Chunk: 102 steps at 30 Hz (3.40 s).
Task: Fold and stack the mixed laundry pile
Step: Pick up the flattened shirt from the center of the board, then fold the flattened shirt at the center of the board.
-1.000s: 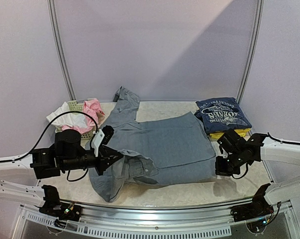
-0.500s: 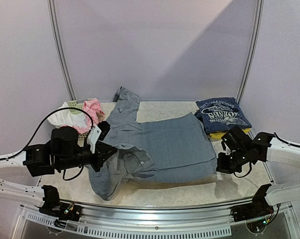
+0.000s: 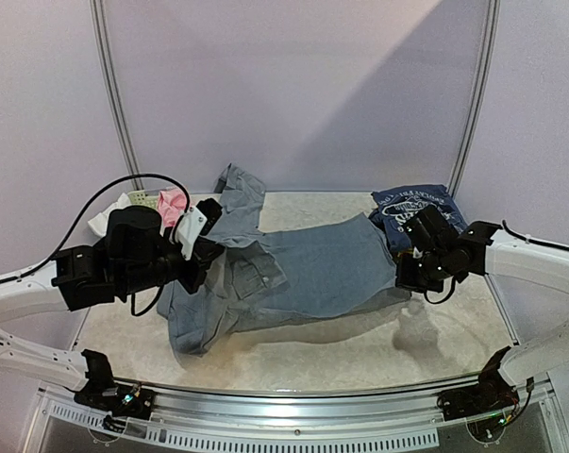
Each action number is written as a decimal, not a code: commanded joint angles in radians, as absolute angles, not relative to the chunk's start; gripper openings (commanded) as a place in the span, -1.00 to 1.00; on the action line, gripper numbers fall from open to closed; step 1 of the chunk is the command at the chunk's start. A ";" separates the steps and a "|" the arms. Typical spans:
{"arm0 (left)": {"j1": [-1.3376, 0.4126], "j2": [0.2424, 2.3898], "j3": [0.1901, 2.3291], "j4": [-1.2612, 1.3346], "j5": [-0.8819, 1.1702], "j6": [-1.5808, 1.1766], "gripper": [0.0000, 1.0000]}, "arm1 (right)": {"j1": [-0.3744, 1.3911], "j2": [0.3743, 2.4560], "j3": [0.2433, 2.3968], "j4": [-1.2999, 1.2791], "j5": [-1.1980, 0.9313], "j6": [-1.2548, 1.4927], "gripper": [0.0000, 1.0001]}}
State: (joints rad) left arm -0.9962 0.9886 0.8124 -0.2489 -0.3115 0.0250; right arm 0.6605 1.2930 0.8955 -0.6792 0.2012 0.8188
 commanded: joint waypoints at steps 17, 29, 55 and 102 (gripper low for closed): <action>-0.649 1.211 0.909 -0.101 0.148 0.235 -1.00 | 0.551 1.622 1.125 -0.609 0.259 0.746 -1.00; -0.541 1.390 0.983 -0.045 0.307 0.282 -1.00 | 0.511 1.742 1.206 -0.596 0.267 0.716 -1.00; -0.350 1.650 1.161 -0.079 0.593 0.371 -0.92 | 0.478 1.889 1.305 -0.597 0.287 0.705 -1.00; -0.621 1.108 0.817 -0.419 -0.123 -0.236 0.76 | 0.479 1.494 0.894 -0.391 0.395 0.667 0.82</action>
